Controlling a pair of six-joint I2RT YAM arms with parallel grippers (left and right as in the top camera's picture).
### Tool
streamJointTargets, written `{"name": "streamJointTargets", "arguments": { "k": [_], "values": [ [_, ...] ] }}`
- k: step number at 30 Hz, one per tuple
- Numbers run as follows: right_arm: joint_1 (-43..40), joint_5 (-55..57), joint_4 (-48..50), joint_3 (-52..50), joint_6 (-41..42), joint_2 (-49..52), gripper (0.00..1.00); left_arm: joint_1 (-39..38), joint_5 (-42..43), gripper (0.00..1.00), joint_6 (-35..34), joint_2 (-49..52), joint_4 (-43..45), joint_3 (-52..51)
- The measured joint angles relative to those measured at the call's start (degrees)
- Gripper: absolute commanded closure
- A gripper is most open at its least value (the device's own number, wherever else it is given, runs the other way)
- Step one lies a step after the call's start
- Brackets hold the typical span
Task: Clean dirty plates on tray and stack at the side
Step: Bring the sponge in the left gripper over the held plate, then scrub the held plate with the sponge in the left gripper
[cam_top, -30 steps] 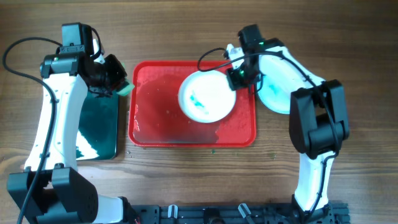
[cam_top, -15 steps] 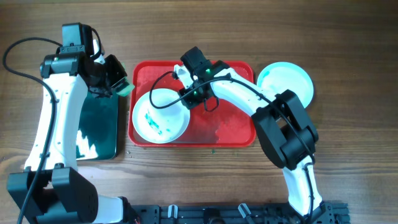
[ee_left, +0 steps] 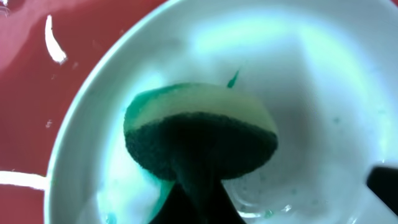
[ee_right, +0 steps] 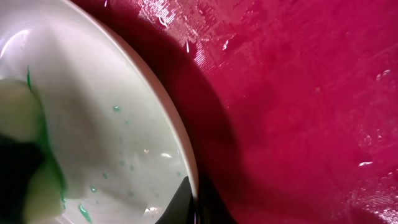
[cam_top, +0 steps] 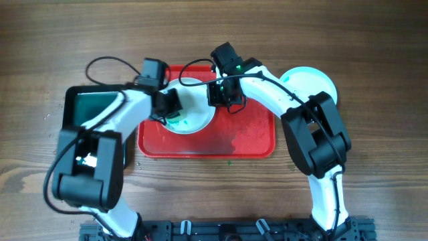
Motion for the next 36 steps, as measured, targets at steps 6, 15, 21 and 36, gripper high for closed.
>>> {"name": "streamJointTargets", "arguments": {
  "k": [6,15,21,36],
  "values": [
    [-0.20,-0.28,0.31,-0.13,-0.24,-0.02,0.96,-6.27,-6.99,0.96,6.80,1.40,-0.04,1.62],
    [-0.13,-1.33,2.82,-0.87,-1.20,-0.04,0.96,-4.20,-4.92,0.96,-1.05,1.60,-3.65,2.75],
    [-0.20,-2.49,4.61,-1.53,-2.82,-0.04,0.96,-0.81,-14.60,0.96,-5.42,1.60,-8.92,3.65],
    [-2.12,-7.13,6.34,-2.84,-4.55,-0.04,0.96,-1.42,-6.58,0.96,6.21,2.38,0.68,2.99]
  ]
}}
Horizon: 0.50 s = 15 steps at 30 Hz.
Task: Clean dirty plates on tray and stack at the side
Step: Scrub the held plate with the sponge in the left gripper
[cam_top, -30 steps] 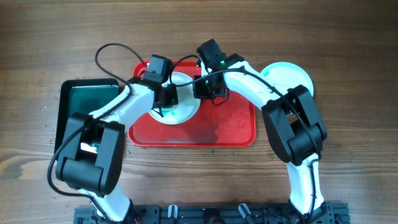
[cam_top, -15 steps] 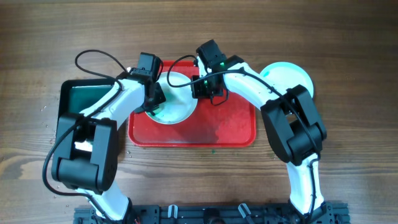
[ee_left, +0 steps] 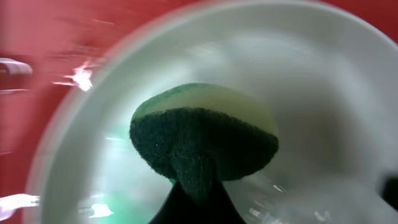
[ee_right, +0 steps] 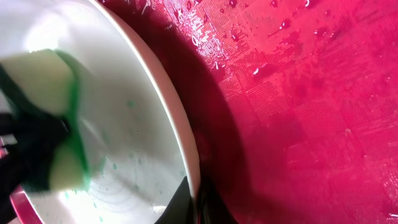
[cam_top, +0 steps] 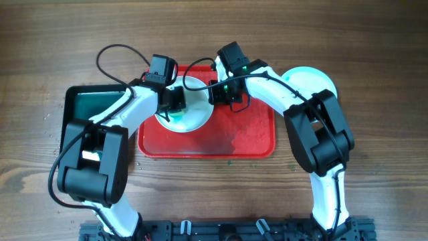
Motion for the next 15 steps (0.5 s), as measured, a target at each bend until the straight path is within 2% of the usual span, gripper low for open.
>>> {"name": "streamJointTargets", "arguments": {
  "k": [3,5,6,8,11,13,15],
  "values": [
    [0.07,-0.22,0.09,-0.04,0.00,0.00,0.96,0.00,-8.52,0.96,-7.58,0.00,-2.93,0.42],
    [0.22,-0.24,0.07,-0.09,-0.02,0.00,0.96,-0.02,-7.87,0.96,-6.71,-0.04,-4.44,0.61],
    [0.22,-0.31,0.04,-0.09,-0.04,0.00,0.96,0.15,-5.03,0.96,-2.86,-0.15,-5.53,0.79],
    [0.09,-0.42,0.02,-0.13,-0.24,0.00,0.96,1.33,8.28,0.96,7.06,-0.37,-8.61,1.03],
    [0.09,-0.42,0.02,-0.13,-0.44,0.00,0.96,0.74,20.94,0.96,13.60,0.20,-7.41,-0.13],
    [0.09,-0.42,0.04,-0.13,-0.44,0.00,0.96,0.70,19.78,0.96,11.65,0.46,-2.54,-0.48],
    [0.09,-0.42,0.09,-0.13,-0.44,0.00,0.96,0.83,13.64,0.96,6.03,0.46,1.66,-0.48]
  ]
}}
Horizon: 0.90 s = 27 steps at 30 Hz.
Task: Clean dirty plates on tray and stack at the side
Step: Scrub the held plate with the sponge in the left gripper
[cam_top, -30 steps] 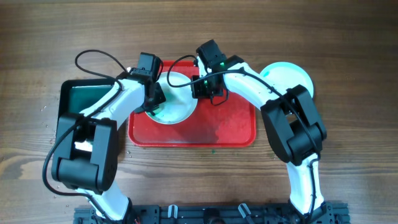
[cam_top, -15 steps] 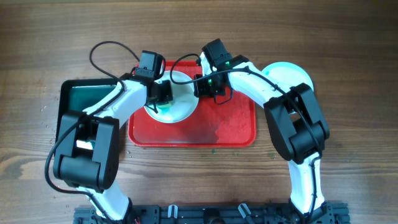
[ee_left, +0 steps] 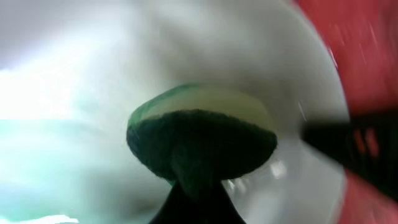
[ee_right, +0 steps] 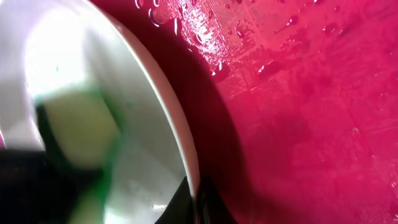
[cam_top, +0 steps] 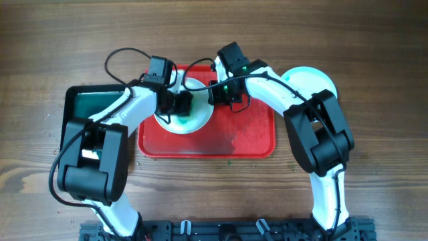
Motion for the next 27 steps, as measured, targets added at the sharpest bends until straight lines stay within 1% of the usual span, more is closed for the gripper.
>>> {"name": "streamJointTargets", "arguments": {
  "k": [2,4,5,7,9,12,14,15,16,17,19,20,23,24,27],
  "values": [
    [0.00,0.00,0.00,0.00,0.00,0.00,0.96,0.70,-7.80,0.96,-6.56,-0.02,1.55,0.09],
    [0.00,-0.02,0.00,0.00,0.00,0.00,0.96,1.01,-13.18,0.96,-10.27,-0.09,0.07,0.50],
    [0.02,-0.04,0.00,0.00,0.00,0.00,0.96,1.14,-15.32,0.96,-11.52,-0.17,-2.19,0.98],
    [0.17,-0.37,-0.02,-0.02,-0.17,0.00,0.95,1.22,-16.33,0.96,-12.46,-0.39,-6.19,1.49],
    [0.46,-0.48,-0.17,-0.07,-0.68,0.00,0.96,1.36,-13.46,0.96,-10.64,-0.83,-10.95,1.79],
    [0.44,-0.70,-0.26,-0.07,-1.11,0.00,0.96,2.25,4.83,0.96,4.42,-0.76,-16.09,1.27],
    [0.44,-0.70,-0.26,-0.07,-1.11,0.00,0.96,1.68,13.18,0.96,11.04,0.13,-15.47,0.22],
    [0.44,-0.70,-0.26,-0.07,-1.11,0.00,0.96,1.57,14.36,0.96,11.80,0.33,-14.08,0.00],
    [0.44,-0.70,-0.24,-0.07,-1.07,0.00,0.96,1.49,14.32,0.96,11.17,0.39,-12.15,-0.13],
    [0.44,-0.68,-0.20,-0.07,-1.01,0.00,0.96,1.38,12.09,0.96,7.87,0.39,-9.68,-0.15],
    [0.44,-0.68,0.13,-0.07,-0.74,0.00,0.96,1.25,8.59,0.96,2.34,0.33,-8.22,-0.09],
    [0.44,-0.66,0.17,-0.07,-0.59,0.00,0.96,0.63,3.37,0.96,-4.39,-0.17,-7.56,0.20],
    [0.44,-0.66,0.17,-0.07,-0.39,0.02,0.95,0.46,-7.08,0.96,-14.75,-0.72,-8.02,1.14],
    [0.44,-0.66,0.17,-0.07,-0.39,0.02,0.96,0.48,-14.45,0.96,-20.24,-0.72,-10.14,2.25],
    [0.50,-0.68,0.15,-0.11,-0.44,0.02,0.96,1.22,-20.41,0.96,-21.00,-0.46,-24.48,8.09]
  ]
}}
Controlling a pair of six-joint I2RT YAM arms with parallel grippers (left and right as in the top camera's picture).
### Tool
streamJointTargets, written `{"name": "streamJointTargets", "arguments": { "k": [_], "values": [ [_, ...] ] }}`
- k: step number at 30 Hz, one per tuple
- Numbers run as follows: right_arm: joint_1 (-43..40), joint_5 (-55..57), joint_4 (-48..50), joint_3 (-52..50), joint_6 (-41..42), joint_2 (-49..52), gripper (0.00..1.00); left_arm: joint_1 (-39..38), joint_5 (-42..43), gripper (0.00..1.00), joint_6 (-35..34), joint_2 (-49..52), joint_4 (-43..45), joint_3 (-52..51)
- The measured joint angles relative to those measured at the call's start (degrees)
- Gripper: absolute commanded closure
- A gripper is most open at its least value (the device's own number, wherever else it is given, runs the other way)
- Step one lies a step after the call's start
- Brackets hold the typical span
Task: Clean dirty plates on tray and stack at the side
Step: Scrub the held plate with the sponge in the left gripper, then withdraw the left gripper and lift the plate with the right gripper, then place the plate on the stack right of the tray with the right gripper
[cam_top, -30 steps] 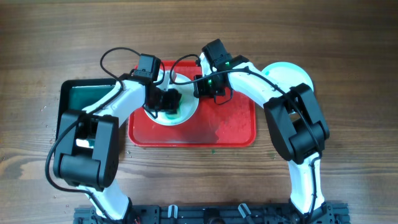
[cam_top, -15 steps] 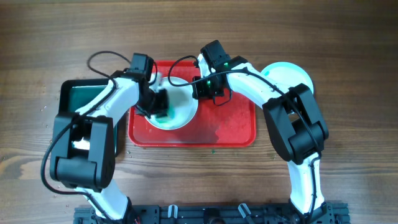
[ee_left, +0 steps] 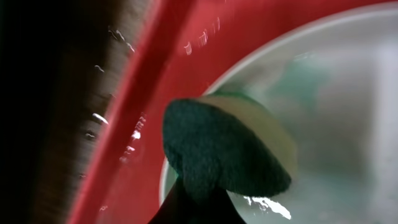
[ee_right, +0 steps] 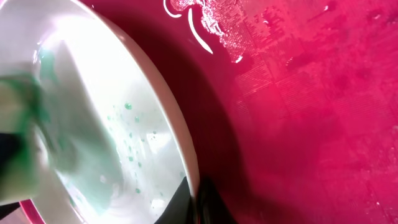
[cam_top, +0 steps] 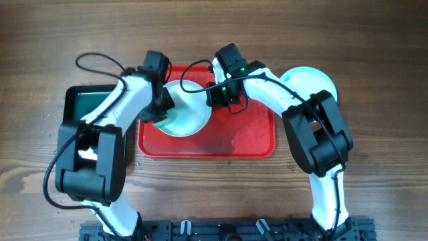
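A white plate (cam_top: 188,110) lies on the upper left of the red tray (cam_top: 247,137), smeared with green soap inside (ee_right: 118,155). My left gripper (ee_left: 198,205) is shut on a sponge (ee_left: 227,149), dark green scouring side toward the camera, at the plate's left rim (ee_left: 261,68) by the tray's left edge. In the overhead view the left gripper (cam_top: 160,107) sits over that rim. My right gripper (ee_right: 198,202) is shut on the plate's right rim, one finger on each side. From overhead the right gripper (cam_top: 221,97) is at the plate's right side.
A black bin of green water (cam_top: 90,110) stands left of the tray. A pale teal plate (cam_top: 311,84) lies on the wooden table (cam_top: 374,167) to the right of the tray. The tray floor (ee_right: 311,124) is wet.
The sponge in my left gripper has moved from the plate's middle to its left rim, close to the tray's left edge. My right gripper still holds the right rim.
My left gripper held the sponge on the plate's lower left inside, then near the left middle, then at the centre, and now at the left rim. More pale green soap film covers the inside. My right gripper held the plate's right rim throughout.
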Motion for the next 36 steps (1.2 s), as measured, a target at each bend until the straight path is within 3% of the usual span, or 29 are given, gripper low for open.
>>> {"name": "streamJointTargets", "arguments": {
  "k": [6,14,20,29,36],
  "values": [
    [-0.02,-0.26,-0.94,-0.02,0.00,-0.02,0.96,4.55,-4.57,0.96,4.44,-10.01,-11.08,9.92],
    [0.61,10.32,-6.69,-1.05,-0.26,-6.36,0.96,12.00,-2.51,0.96,4.98,-14.67,-12.48,10.19],
    [7.15,31.54,-11.28,-1.05,-1.29,-16.70,0.96,12.00,-0.35,0.96,5.16,-14.67,-12.41,10.19],
    [24.28,76.06,-13.57,-1.05,-0.20,-17.46,0.96,12.00,0.26,0.96,5.16,-14.67,-12.39,10.19],
    [28.94,94.29,-13.60,-1.05,0.07,-17.53,0.96,12.00,0.26,0.96,5.16,-14.67,-12.17,10.19]
  ]
}}
